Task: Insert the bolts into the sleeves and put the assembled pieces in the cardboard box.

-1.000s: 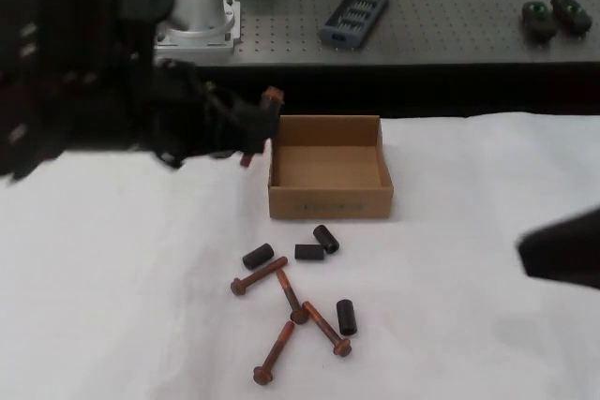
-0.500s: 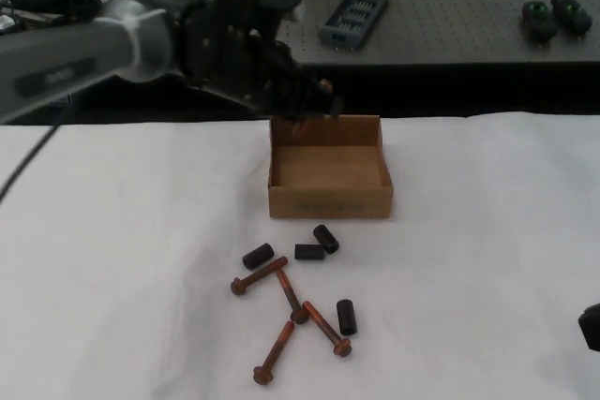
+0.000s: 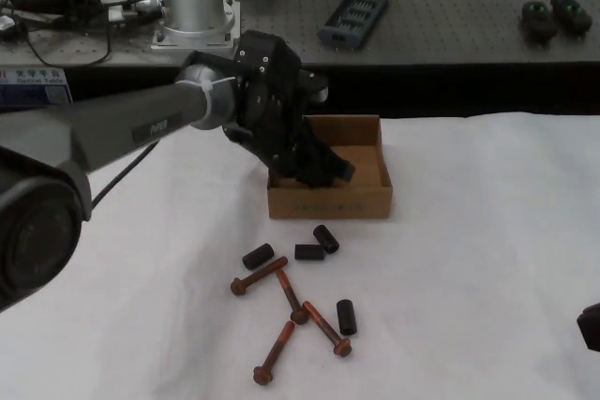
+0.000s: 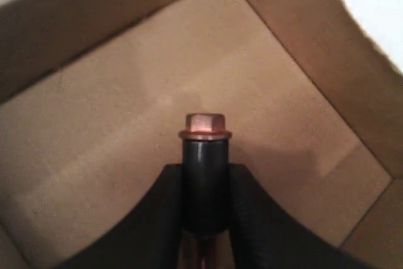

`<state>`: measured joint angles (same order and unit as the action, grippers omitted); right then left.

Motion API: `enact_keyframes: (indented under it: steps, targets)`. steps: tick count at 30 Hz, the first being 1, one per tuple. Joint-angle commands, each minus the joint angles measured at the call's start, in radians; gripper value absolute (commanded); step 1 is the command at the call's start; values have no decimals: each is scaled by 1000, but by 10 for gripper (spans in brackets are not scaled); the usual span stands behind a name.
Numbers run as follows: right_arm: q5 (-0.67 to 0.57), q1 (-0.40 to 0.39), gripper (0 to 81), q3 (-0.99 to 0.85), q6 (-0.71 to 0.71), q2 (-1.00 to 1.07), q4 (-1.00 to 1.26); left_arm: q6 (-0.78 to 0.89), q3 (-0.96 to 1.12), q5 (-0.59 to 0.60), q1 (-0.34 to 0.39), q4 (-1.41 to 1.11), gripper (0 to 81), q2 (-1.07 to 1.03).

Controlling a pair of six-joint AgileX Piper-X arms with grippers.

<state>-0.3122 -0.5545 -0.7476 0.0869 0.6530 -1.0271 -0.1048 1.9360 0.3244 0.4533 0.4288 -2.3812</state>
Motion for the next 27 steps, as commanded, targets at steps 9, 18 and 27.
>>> enact_keyframes:
  steps: [9,18,27]
  targets:
    - [-19,8,17,-3,3,-9,9,79,104,-64,10,44,514,14]
    - [-11,8,17,-3,3,-9,6,28,170,24,20,242,403,112]
    - [86,8,17,-3,-9,-36,-35,-113,167,205,-16,606,241,275]
